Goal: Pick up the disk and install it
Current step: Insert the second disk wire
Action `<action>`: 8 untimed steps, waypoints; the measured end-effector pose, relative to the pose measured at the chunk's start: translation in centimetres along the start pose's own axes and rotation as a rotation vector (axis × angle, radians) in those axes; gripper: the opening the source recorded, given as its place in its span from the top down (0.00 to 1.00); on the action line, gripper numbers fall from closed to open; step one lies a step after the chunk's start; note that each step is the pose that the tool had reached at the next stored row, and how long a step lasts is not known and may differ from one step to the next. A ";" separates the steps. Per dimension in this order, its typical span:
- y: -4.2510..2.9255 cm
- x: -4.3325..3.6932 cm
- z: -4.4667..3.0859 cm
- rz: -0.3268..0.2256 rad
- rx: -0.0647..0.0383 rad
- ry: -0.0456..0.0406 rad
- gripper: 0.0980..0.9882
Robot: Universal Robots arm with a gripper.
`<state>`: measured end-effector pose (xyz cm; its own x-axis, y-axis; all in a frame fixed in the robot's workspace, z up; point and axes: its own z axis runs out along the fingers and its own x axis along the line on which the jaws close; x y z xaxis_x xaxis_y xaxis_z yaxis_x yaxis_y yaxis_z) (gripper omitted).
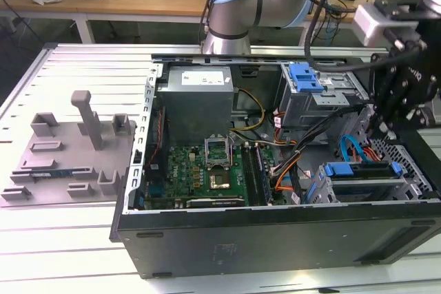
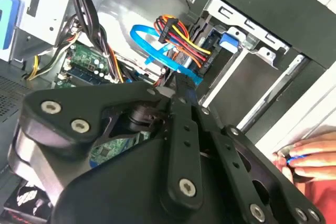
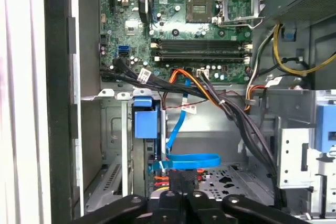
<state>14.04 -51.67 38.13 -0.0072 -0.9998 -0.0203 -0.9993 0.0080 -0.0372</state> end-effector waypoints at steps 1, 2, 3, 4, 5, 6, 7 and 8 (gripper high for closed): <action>0.00 0.00 0.01 0.000 0.000 0.0000 0.99; 0.00 0.00 0.01 0.000 0.000 0.0001 0.99; 0.00 0.00 0.01 0.000 0.000 0.0000 0.99; 0.00 0.00 0.01 0.000 0.000 0.0000 0.99; 0.00 -0.01 0.01 0.000 0.000 0.0001 0.99; 0.00 0.00 0.01 0.000 0.000 0.0001 0.99; 0.00 -0.01 0.01 0.000 0.000 0.0001 0.99; 0.00 -0.01 0.01 0.000 0.000 0.0002 0.99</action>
<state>14.04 -51.66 38.13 -0.0073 -0.9998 -0.0201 -0.9993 0.0080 -0.0373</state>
